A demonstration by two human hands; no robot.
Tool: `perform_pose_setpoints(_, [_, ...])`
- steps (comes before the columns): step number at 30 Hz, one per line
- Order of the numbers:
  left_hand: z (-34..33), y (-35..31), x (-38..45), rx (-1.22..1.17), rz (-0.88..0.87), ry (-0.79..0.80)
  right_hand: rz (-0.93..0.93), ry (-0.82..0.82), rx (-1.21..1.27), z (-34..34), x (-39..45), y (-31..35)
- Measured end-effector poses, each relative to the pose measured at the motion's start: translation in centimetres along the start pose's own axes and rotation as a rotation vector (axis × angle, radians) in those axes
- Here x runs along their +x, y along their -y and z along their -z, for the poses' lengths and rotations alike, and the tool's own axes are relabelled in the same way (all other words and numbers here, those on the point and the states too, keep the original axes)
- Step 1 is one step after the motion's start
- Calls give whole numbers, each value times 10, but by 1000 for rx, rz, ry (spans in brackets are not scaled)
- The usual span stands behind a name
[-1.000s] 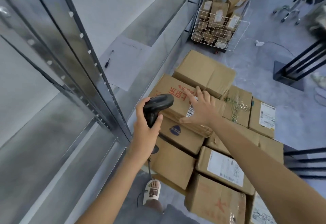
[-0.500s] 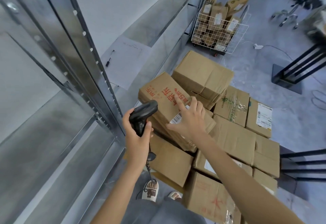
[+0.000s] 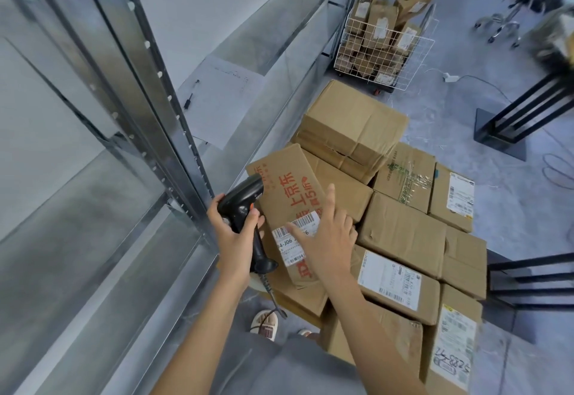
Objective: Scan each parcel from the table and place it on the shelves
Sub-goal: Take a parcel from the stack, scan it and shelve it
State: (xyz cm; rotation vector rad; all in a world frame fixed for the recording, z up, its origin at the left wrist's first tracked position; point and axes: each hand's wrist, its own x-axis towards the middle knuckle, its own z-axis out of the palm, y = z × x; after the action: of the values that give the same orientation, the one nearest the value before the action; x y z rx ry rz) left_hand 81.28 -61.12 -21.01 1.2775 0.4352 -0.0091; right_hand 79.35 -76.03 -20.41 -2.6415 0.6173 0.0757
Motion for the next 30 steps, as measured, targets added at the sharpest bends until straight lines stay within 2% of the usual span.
perform_pose_setpoints(2, [1, 2, 1, 50, -13, 7, -34, 66, 57, 8, 6, -13])
perform_pose_setpoints(5, [2, 5, 0, 63, 16, 25, 11, 226, 110, 21, 18, -27])
perform_pose_setpoints(13, [14, 9, 8, -34, 109, -43, 278, 444, 234, 24, 1, -21])
perform_pose_setpoints(19, [21, 11, 10, -36, 114, -45, 287, 345, 200, 12, -10, -11])
perform_pose_setpoints(23, [23, 9, 8, -23, 98, -55, 234, 261, 311, 7, -23, -5])
perform_pose_setpoints(26, [26, -4, 8, 5, 36, -62, 214, 206, 418, 12, -29, -1])
perform_pose_setpoints(30, [30, -40, 5, 61, -108, -14, 249, 44, 494, 30, -29, 1])
